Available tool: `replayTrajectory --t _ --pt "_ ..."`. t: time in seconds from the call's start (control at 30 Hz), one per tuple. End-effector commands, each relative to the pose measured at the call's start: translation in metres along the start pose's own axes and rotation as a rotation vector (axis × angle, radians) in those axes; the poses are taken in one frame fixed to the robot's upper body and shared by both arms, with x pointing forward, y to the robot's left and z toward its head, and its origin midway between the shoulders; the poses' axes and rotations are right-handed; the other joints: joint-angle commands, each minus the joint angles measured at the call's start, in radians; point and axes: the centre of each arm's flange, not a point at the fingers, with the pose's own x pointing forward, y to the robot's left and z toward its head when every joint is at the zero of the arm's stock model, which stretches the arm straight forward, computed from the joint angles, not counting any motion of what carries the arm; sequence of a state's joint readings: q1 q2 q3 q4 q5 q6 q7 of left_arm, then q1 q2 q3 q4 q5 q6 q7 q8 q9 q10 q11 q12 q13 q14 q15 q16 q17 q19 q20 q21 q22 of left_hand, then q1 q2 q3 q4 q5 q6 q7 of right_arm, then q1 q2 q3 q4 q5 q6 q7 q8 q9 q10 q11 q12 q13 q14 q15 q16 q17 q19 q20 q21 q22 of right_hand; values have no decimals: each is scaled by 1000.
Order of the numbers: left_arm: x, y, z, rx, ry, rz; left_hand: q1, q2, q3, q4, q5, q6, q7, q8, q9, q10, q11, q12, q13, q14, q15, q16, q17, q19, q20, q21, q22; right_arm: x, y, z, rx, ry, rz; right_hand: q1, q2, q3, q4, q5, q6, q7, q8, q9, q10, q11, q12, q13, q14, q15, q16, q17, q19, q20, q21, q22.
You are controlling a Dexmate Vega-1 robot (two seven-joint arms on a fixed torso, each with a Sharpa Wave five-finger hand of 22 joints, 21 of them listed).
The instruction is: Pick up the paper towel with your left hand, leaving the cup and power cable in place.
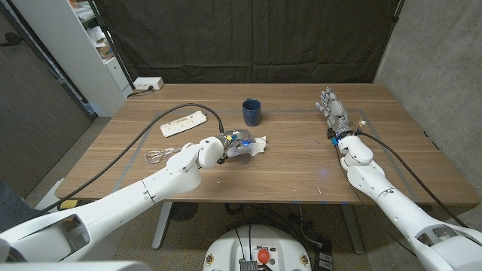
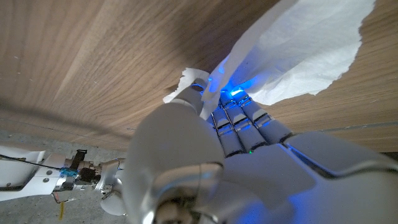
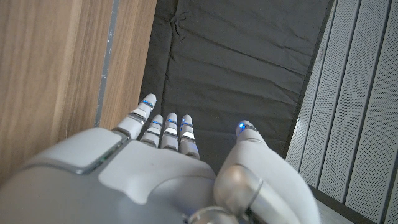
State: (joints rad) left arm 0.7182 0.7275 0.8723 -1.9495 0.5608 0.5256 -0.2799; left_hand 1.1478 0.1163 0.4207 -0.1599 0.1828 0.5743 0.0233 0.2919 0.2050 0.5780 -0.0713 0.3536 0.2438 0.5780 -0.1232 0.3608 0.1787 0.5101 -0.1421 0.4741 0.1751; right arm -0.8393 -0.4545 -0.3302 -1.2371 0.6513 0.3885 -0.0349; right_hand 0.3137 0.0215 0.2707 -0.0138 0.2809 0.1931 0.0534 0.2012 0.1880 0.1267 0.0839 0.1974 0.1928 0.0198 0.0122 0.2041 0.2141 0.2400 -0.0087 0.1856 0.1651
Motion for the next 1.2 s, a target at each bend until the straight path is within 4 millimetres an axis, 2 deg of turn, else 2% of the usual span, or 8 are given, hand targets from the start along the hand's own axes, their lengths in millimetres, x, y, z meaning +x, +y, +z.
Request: replayTrajectory --t 0.03,0.13,0.17,0.2,0.27,0.6,1.2 --pt "-8 15 0 -23 4 60 -4 6 4 10 3 8 3 -7 2 -3 -4 -4 -1 110 48 0 35 243 177 7 19 -1 1 6 0 -14 0 4 2 3 -8 7 6 0 1 6 9 -2 6 4 6 2 4 2 5 0 6 6" --pt "-10 18 0 -33 5 77 -4 6 4 10 4 9 2 -7 2 -2 -4 -4 0 111 49 -1 35 245 177 8 19 -1 2 8 -2 -18 1 4 2 3 -9 7 6 0 1 6 9 -1 6 4 6 2 4 2 5 0 6 6" --pt "-10 18 0 -36 6 81 -6 7 5 11 4 9 2 -7 2 0 18 -4 0 113 49 -2 35 244 177 9 19 -1 2 8 -3 -19 1 4 2 3 -9 7 6 0 1 6 9 -2 6 4 6 2 4 2 5 0 6 6" --pt "-11 19 -1 -39 6 85 -6 6 5 10 4 10 2 -8 2 -2 29 -6 1 116 50 -3 34 245 177 10 19 -1 2 9 -3 -20 2 5 2 2 -9 8 6 0 1 6 9 -2 6 4 6 2 4 2 4 0 6 6" --pt "-12 21 -1 -41 6 89 -6 8 6 10 4 13 3 -8 2 -1 34 -6 1 116 50 -4 34 246 177 11 19 0 3 9 -3 -21 2 5 1 2 -9 8 6 0 0 6 8 -2 6 4 7 1 4 2 5 0 6 6" --pt "-12 22 -3 -52 7 94 -10 10 7 13 4 14 5 -10 3 1 36 -7 2 120 51 -7 35 247 177 14 19 1 4 10 -5 -22 3 5 2 2 -10 10 6 1 0 6 10 -1 6 4 7 2 4 2 5 1 6 6" --pt "-17 39 0 -71 -11 139 -16 12 8 14 4 25 10 -11 3 10 37 -8 4 137 48 -8 35 258 173 23 19 4 4 14 -7 -29 4 6 3 2 -12 13 6 2 0 6 10 -1 6 4 7 2 4 2 6 0 6 6"
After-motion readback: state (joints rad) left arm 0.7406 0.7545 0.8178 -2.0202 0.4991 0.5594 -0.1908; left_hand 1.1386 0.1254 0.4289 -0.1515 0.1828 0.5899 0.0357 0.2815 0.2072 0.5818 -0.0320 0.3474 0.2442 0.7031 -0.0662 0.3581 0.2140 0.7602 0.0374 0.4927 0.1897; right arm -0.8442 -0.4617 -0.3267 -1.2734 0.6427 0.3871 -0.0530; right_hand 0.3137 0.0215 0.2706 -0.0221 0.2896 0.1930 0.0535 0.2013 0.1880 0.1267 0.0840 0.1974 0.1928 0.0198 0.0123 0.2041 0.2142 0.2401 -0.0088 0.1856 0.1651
